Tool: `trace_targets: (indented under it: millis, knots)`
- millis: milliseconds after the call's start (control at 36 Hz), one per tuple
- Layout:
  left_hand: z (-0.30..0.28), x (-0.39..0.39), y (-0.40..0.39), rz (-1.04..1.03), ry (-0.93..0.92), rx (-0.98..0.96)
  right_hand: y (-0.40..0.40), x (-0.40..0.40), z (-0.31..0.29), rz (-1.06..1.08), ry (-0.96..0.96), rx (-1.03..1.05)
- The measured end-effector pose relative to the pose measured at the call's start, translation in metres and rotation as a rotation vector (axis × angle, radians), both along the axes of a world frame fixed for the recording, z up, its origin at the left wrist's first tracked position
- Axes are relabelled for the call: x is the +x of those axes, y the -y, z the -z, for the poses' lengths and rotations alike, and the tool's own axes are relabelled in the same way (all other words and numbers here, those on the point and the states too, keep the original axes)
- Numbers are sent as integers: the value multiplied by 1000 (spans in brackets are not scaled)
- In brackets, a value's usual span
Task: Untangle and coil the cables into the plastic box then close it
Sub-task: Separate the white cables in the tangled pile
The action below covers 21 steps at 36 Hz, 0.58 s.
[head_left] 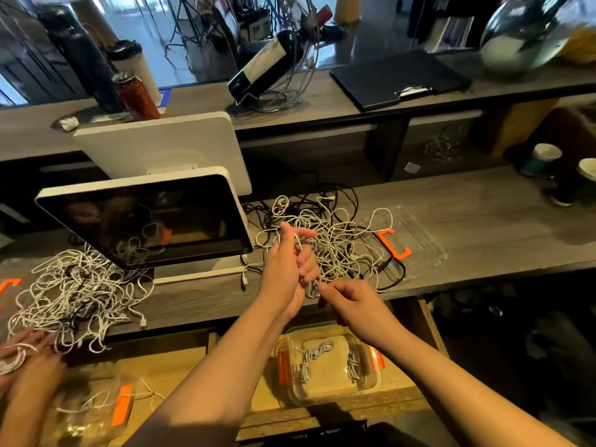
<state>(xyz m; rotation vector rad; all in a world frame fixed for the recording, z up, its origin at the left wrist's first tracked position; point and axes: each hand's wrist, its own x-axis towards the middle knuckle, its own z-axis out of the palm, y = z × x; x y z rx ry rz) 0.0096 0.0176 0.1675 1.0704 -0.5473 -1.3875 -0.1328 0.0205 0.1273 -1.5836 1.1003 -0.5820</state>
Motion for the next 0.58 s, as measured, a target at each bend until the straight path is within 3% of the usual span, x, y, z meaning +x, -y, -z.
trace_targets:
  millis: [167,500,583]
  knots:
    - [4,6,4,61,-91,5,-6,0,3,30,-194,-40]
    - [2,-1,19,-125,295,92,-28,-5,5,-172,-285,-251]
    - [6,-3,27,-107,473,82,-28,-10,1,-202,-261,-272]
